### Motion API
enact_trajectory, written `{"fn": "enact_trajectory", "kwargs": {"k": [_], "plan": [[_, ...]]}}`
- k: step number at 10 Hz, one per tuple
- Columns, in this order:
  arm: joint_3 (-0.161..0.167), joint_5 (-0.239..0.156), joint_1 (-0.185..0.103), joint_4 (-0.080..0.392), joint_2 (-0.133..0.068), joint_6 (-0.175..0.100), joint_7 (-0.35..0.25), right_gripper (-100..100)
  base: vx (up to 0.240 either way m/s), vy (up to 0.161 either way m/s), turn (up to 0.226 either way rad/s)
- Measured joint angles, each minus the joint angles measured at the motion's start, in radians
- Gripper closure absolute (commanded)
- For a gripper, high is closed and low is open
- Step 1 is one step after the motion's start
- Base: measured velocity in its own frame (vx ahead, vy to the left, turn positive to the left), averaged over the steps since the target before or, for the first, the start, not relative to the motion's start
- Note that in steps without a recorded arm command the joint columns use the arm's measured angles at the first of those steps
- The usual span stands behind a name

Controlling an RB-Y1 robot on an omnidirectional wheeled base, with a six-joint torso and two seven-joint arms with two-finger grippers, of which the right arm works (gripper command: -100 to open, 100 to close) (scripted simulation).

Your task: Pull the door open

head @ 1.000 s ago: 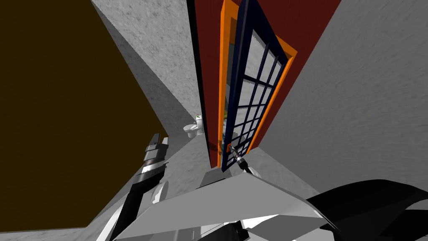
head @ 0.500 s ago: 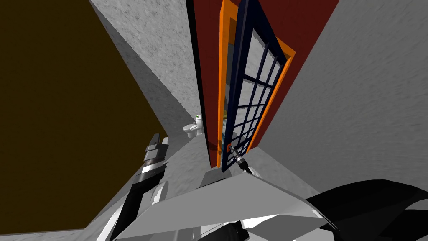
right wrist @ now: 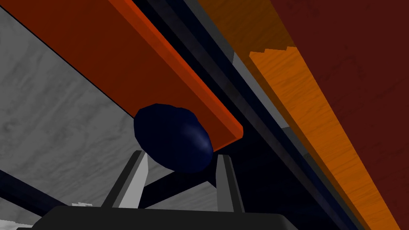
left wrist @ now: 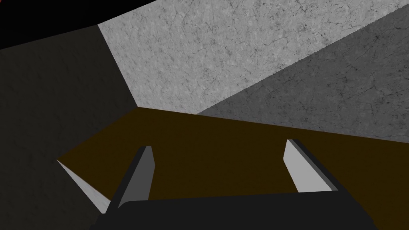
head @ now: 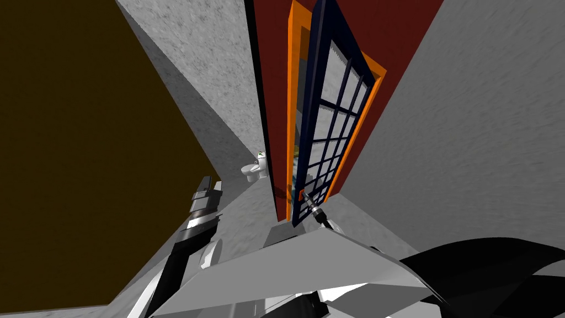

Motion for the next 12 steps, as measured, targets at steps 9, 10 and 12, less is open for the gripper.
{"fn": "enact_trajectory", "kwargs": {"k": [9, 10, 12], "plan": [[0.021, -0.004, 0.017, -0.045, -0.005, 0.029, -0.098, 100, -0.011, -0.004, -0.012], [0.017, -0.008, -0.009, 0.004, -0.006, 0.007, -0.091, 100, -0.007, -0.01, -0.002], [0.017, -0.007, 0.007, -0.018, 0.001, 0.012, -0.085, 100, 0.007, -0.007, -0.003]]}}
